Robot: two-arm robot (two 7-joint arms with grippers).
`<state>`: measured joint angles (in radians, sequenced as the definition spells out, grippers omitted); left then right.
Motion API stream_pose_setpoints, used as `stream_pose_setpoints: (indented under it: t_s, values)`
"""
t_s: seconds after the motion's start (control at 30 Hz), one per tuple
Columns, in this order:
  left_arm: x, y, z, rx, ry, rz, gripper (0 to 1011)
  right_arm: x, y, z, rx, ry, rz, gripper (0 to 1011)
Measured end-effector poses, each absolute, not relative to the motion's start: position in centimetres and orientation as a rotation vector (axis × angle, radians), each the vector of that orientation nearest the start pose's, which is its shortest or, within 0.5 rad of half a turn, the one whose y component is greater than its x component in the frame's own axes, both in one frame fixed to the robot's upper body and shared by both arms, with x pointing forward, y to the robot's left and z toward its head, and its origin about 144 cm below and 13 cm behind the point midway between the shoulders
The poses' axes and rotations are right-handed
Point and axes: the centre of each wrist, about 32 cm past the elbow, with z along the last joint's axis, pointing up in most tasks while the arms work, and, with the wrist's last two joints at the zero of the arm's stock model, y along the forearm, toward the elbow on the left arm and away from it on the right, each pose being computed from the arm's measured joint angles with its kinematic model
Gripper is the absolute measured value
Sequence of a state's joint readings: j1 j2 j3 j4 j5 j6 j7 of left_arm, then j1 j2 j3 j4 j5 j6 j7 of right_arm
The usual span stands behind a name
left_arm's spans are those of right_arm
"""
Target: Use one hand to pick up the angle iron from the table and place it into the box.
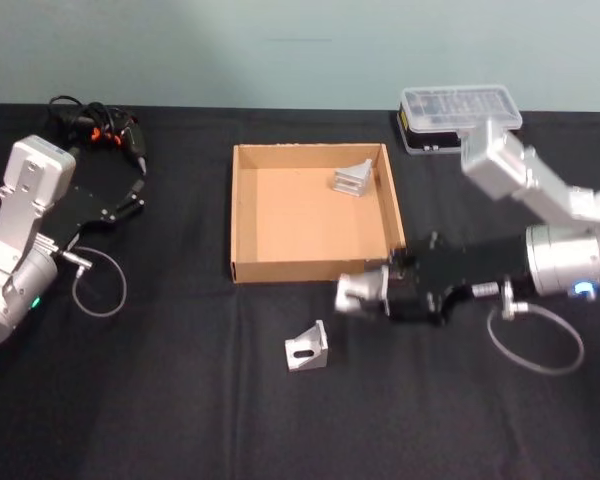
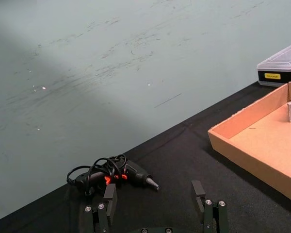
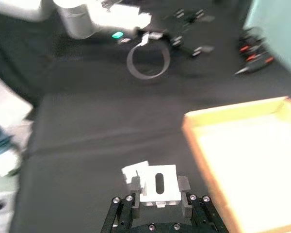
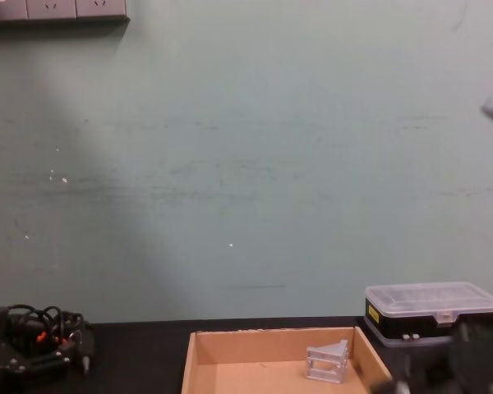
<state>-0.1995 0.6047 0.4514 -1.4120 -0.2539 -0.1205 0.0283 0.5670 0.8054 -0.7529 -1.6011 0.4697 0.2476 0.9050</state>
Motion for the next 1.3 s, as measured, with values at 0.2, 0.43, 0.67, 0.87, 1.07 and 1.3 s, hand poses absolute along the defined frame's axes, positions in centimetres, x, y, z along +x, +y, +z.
stream_pose_setpoints:
  t_s: [0.2, 0.43, 0.67, 0.87, 1.07, 1.3]
  values:
    - [48.9, 31.0, 114.0, 0.304, -0.285, 1.248, 1000, 53.9, -27.7, 127.2, -0.498, -0.122, -0.292, 468]
    - [48.9, 31.0, 114.0, 0.304, -0.285, 1.248, 1000, 55.9, -26.4, 126.7, -0.473, -0.165, -0.390, 468]
    - [48.9, 31.0, 114.0, 0.304, -0.285, 1.248, 1000, 57.5, -25.2, 125.3, -0.460, -0.152, -0.451, 468]
    - [48.9, 31.0, 114.0, 0.304, -0.285, 1.248, 1000, 58.8, -24.7, 123.9, -0.491, -0.127, -0.476, 468]
    - [48.9, 31.0, 114.0, 0.304, -0.285, 1.248, 1000, 59.5, -24.4, 122.7, -0.535, -0.104, -0.489, 468]
    - [48.9, 31.0, 114.0, 0.304, -0.285, 1.248, 1000, 59.8, -24.5, 121.7, -0.567, -0.081, -0.497, 469]
